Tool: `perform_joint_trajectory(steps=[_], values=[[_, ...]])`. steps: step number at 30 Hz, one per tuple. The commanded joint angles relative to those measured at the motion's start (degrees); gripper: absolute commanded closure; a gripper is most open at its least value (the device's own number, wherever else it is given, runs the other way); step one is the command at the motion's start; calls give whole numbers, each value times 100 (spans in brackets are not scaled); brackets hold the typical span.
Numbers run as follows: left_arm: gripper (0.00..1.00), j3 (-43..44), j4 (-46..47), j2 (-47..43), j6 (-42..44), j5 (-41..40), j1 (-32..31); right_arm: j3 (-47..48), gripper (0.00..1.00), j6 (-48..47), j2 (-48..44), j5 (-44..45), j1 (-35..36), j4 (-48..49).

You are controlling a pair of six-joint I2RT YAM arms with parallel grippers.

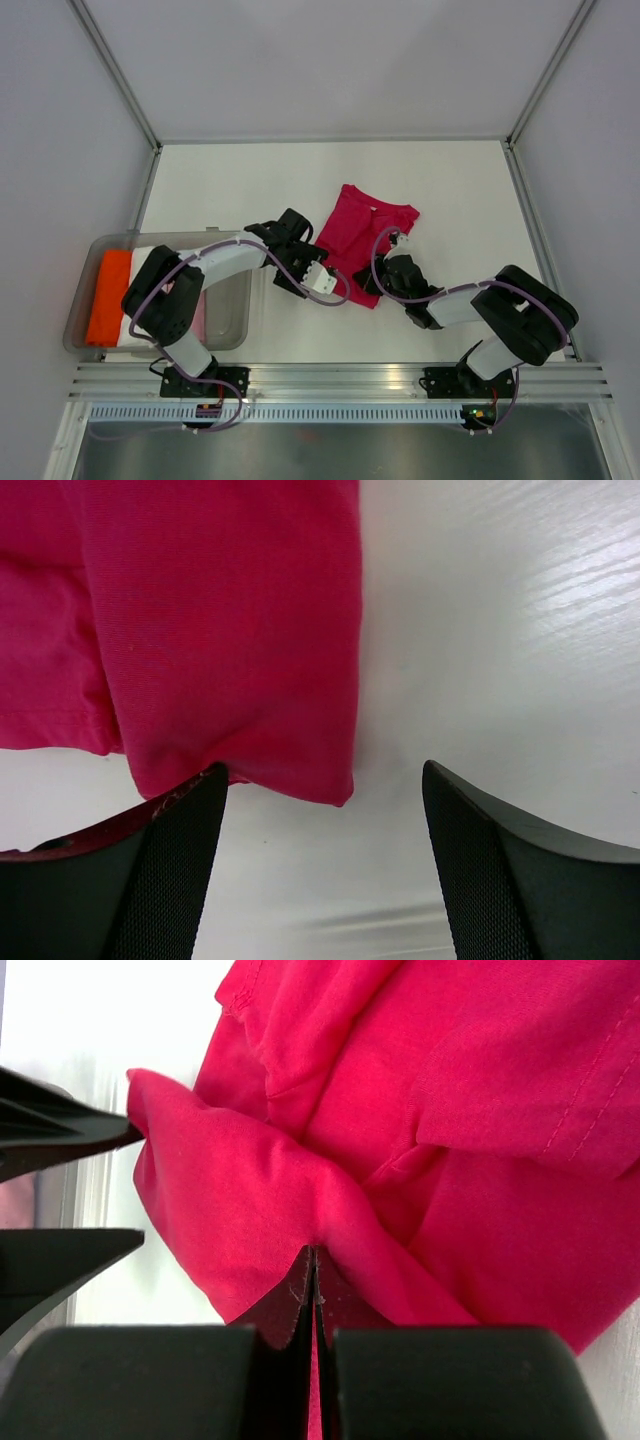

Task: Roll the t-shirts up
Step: Roll the tshirt

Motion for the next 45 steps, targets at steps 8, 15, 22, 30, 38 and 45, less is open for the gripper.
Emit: perform_joint_trajectory(steps=[8, 15, 22, 30, 38, 45], values=[[49, 170, 625, 517, 157, -90, -53, 29, 94, -1019, -656, -621, -155, 220], [98, 284, 643, 535, -88, -117, -53, 925, 87, -4058, -2267, -843, -164, -3004], [98, 1162, -478, 631, -976, 331, 26, 1031, 70, -5952, -3848, -1246, -199, -4313], [98, 1655, -1440, 763, -1531, 982, 149, 1031, 54, -7616, -3553, -510, 362, -5811], [98, 1909, -1659, 895, -1724, 1017, 289, 917, 38, -7002, -2453, 624, 2059, -4889], [98, 2068, -1730, 1009, -1724, 1061, 333, 908, 37, -7009, -1838, 1346, 2130, -4520]])
